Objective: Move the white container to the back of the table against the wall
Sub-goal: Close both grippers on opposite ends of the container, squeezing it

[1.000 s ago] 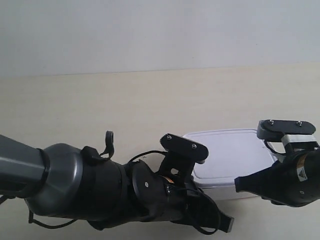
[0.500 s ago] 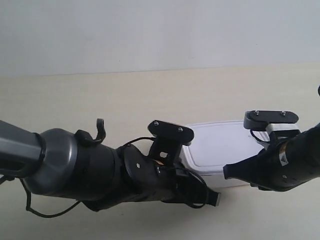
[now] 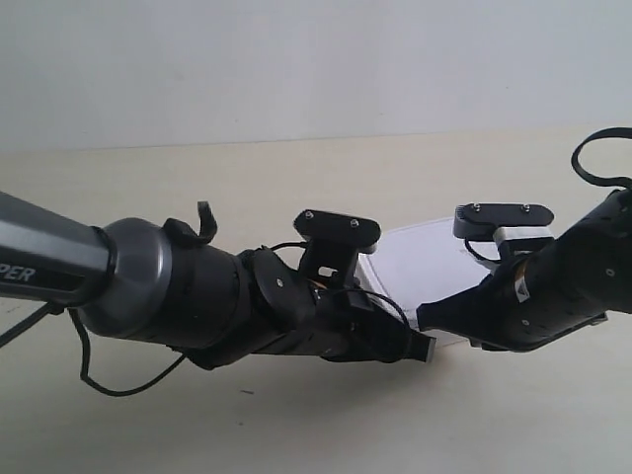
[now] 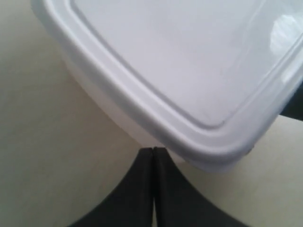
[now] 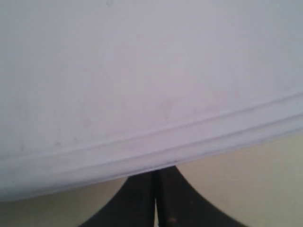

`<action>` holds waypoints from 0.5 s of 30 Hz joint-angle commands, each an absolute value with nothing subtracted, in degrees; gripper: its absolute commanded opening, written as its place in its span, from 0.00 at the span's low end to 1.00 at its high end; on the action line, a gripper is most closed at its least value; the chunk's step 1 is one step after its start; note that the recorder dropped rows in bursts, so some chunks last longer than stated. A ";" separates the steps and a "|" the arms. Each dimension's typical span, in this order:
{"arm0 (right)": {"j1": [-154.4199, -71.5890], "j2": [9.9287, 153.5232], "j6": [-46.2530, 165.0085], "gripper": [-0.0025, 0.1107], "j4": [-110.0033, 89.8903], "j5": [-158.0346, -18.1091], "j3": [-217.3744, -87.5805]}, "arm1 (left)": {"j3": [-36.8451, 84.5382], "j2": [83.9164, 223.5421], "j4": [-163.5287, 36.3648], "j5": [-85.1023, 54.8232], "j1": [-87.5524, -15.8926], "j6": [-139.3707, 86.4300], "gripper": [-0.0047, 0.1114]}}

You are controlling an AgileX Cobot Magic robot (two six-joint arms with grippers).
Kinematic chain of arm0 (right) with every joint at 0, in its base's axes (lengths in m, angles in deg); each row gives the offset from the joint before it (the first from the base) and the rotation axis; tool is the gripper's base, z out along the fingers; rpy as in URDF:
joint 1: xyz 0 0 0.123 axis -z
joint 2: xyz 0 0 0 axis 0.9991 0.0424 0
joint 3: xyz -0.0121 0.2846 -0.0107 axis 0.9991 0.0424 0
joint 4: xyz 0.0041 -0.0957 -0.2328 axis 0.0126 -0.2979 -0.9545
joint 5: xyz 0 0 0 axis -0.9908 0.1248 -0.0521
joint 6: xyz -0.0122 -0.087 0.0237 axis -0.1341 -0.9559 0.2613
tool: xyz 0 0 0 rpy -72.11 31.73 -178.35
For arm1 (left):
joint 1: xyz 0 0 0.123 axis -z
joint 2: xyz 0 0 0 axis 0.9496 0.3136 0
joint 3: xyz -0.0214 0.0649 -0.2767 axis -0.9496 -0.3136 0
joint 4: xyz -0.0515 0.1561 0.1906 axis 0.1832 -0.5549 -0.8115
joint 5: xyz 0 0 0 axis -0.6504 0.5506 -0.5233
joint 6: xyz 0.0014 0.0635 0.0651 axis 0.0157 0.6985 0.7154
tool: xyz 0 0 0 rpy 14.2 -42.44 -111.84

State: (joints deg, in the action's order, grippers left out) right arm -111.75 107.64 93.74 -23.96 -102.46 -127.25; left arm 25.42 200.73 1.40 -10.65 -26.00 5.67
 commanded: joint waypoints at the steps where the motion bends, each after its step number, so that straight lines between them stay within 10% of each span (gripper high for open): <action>1: -111.37 109.61 92.98 0.02 -25.33 -101.57 -129.59 | 26.18 202.30 0.99 -9.99 -26.51 6.63 0.04; 15: -111.37 114.05 92.52 0.02 -25.33 -101.43 -136.22 | 27.35 202.41 -0.25 -8.37 -27.80 6.74 0.04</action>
State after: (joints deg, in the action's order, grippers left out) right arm -111.75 113.36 93.27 -24.79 -102.08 -135.08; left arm 26.56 202.74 0.02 -9.49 -26.89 6.56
